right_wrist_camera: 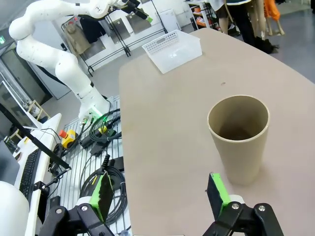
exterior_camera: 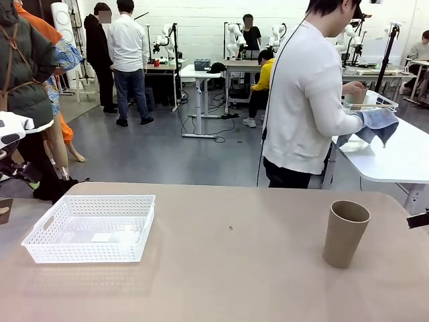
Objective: Clean and organize the cups into the basket.
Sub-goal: Pick up the Organizing basket and move it to the center of the table, then pick up the Reusable plastic cup from the right side of the table and place it inside the Organizing basket.
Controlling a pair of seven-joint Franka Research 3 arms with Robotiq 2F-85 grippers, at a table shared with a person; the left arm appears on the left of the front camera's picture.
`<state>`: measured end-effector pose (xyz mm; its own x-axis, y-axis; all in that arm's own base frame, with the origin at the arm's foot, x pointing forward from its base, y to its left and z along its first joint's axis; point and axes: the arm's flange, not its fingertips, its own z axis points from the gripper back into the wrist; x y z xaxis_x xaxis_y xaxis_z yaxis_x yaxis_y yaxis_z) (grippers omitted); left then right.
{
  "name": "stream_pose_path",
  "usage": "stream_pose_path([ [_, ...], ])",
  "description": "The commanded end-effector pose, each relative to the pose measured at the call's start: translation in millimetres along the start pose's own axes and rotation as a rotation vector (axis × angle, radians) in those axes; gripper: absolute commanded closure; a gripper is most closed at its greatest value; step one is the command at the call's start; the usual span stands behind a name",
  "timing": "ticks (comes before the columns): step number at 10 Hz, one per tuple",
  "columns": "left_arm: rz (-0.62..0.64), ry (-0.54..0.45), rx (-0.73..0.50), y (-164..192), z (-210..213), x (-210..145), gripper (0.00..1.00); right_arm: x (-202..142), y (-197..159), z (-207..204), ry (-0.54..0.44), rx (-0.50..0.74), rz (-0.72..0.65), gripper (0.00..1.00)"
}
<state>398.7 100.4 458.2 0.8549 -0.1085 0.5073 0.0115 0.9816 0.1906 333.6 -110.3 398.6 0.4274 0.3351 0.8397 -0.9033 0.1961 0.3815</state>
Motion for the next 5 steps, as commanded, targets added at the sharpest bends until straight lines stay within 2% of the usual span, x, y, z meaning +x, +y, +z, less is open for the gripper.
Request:
stream_pose_path([
  [1,-0.015,-0.005,0.004,-0.9,4.2,1.1,0.00,4.5,-0.8,0.3,-0.003,0.006,-0.012,0.00],
  [3,-0.015,-0.005,0.004,-0.9,4.2,1.1,0.00,0.0,0.0,0.0,0.000,0.000,0.000,0.00],
  [4,-0.002,-0.006,-0.003,-0.4,2.0,0.7,0.00,1.6,-3.6,-11.2,0.068,-0.002,0.133,0.00],
  [5,0.047,0.042,-0.070,7.3,15.3,2.4,0.00,2.0,-11.2,-21.8,0.091,-0.004,0.214,0.00],
])
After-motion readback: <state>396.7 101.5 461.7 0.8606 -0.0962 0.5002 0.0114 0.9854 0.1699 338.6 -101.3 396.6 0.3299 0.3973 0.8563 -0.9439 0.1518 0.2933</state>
